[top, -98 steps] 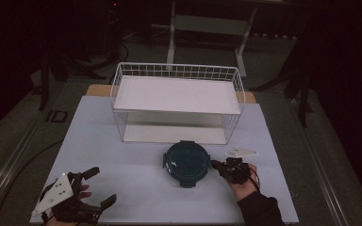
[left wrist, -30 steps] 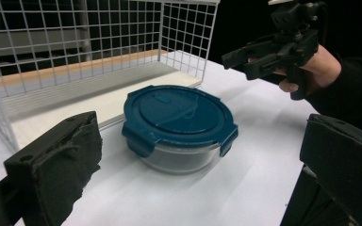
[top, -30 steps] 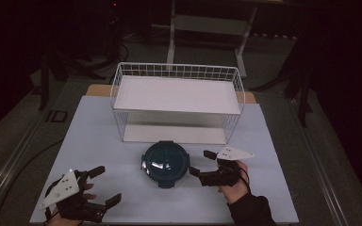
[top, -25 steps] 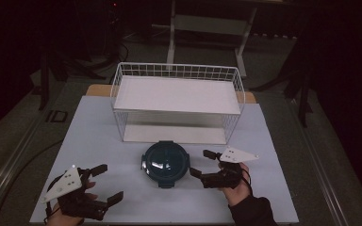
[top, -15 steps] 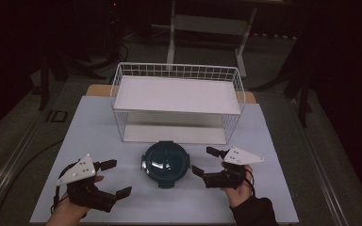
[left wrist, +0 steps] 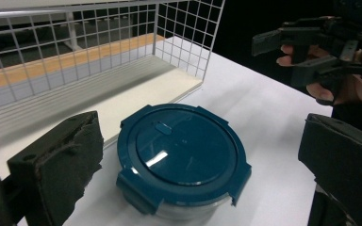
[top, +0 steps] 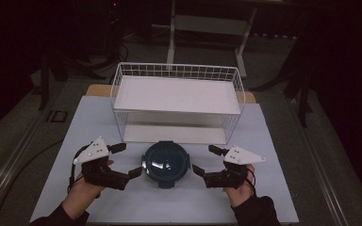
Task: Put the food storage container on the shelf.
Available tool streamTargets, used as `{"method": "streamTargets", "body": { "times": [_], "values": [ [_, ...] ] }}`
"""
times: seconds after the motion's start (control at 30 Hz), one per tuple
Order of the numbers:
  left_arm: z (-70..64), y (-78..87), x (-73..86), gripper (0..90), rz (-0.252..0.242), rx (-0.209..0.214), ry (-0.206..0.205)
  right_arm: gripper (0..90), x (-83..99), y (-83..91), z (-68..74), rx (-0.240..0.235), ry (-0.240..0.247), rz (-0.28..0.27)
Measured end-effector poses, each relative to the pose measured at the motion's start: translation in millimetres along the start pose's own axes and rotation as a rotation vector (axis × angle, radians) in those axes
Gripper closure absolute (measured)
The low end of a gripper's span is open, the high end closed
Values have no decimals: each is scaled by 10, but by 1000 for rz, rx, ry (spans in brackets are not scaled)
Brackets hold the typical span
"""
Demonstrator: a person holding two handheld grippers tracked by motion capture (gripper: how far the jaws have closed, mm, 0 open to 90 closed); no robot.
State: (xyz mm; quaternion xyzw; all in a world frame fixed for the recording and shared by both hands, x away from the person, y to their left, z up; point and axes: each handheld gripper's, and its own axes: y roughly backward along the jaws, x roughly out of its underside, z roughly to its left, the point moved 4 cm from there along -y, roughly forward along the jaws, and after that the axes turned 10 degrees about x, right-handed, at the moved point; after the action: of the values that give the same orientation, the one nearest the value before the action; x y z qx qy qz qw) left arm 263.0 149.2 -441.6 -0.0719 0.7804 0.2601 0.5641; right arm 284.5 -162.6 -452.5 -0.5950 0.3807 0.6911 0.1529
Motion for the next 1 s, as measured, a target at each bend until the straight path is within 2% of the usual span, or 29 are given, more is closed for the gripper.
{"method": "streamTargets", "body": {
  "times": [0.07,0.17,0.27,0.3,0.37,0.4,0.47,0.53,0.67,0.73,0.8,0.83,0.87,0.9,0.97,1.0],
  "values": [
    [69,-62,-5,5,10,-13,26,112,-1,-18,6,9,9,3],
    [166,-164,12,6,29,-20,65,112,-3,-33,13,-9,-12,-3],
    [245,-264,47,6,63,-20,94,106,-2,-48,19,6,-15,-3],
    [269,-295,60,6,85,-10,125,106,2,-58,25,6,-12,8],
    [319,-349,95,6,102,-24,140,106,13,-84,43,30,5,22],
    [348,-375,118,6,122,-29,159,99,19,-90,57,20,4,20],
    [405,-425,171,6,145,-16,209,99,35,-107,84,26,12,23],
    [458,-455,219,6,151,-23,256,100,52,-118,106,24,16,26],
    [553,-498,322,7,188,-17,389,100,67,-122,112,19,14,39],
    [597,-515,373,6,202,5,468,102,73,-125,99,18,8,43],
    [629,-536,429,7,240,55,537,102,84,-128,91,16,1,52],
    [644,-541,456,7,247,64,571,102,88,-129,88,16,-1,50],
    [658,-541,477,35,247,80,605,103,95,-129,90,9,-4,55],
    [674,-543,499,67,262,80,633,102,101,-130,92,13,0,57],
    [694,-533,526,164,257,87,681,102,112,-132,99,8,5,59],
    [702,-532,538,175,258,97,702,102,117,-133,99,12,7,59]
  ]
}}
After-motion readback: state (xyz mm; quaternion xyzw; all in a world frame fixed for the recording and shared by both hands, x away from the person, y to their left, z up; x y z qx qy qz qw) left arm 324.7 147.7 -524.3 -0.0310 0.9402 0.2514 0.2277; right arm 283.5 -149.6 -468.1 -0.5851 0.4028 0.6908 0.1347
